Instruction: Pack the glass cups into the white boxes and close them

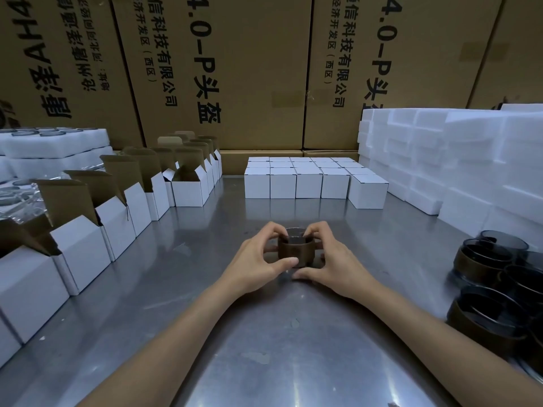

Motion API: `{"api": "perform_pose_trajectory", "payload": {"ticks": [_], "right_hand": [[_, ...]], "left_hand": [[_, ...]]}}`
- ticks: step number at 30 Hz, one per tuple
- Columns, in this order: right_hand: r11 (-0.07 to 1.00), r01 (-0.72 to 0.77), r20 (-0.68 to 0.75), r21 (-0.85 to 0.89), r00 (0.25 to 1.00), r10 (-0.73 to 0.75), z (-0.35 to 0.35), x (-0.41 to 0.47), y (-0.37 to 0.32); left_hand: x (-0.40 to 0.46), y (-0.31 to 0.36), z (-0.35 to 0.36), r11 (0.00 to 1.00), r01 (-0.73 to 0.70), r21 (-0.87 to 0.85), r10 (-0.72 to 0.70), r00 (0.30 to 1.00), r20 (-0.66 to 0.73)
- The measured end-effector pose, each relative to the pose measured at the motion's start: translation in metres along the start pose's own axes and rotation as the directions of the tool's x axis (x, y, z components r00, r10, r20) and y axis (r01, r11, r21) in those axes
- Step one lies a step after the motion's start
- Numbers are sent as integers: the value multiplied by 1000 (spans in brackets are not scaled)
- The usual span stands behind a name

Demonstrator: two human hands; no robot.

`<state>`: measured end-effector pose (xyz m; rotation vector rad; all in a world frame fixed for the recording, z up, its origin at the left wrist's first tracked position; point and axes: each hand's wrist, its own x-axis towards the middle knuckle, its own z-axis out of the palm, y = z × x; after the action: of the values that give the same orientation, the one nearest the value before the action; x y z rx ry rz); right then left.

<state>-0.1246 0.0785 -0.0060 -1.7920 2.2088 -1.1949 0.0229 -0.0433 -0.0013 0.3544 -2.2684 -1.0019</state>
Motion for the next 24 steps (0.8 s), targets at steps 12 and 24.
{"api": "perform_pose_trajectory", "payload": {"ticks": [12, 24], "right_hand": [[990, -45, -58, 135, 997, 54, 2, 2, 1], [831, -253, -224, 496, 887, 404, 7, 34, 27]], "left_hand": [[10, 1, -14, 999, 7, -36, -9, 998, -66], [97, -95, -111, 600, 656, 457, -614, 744, -262]]}}
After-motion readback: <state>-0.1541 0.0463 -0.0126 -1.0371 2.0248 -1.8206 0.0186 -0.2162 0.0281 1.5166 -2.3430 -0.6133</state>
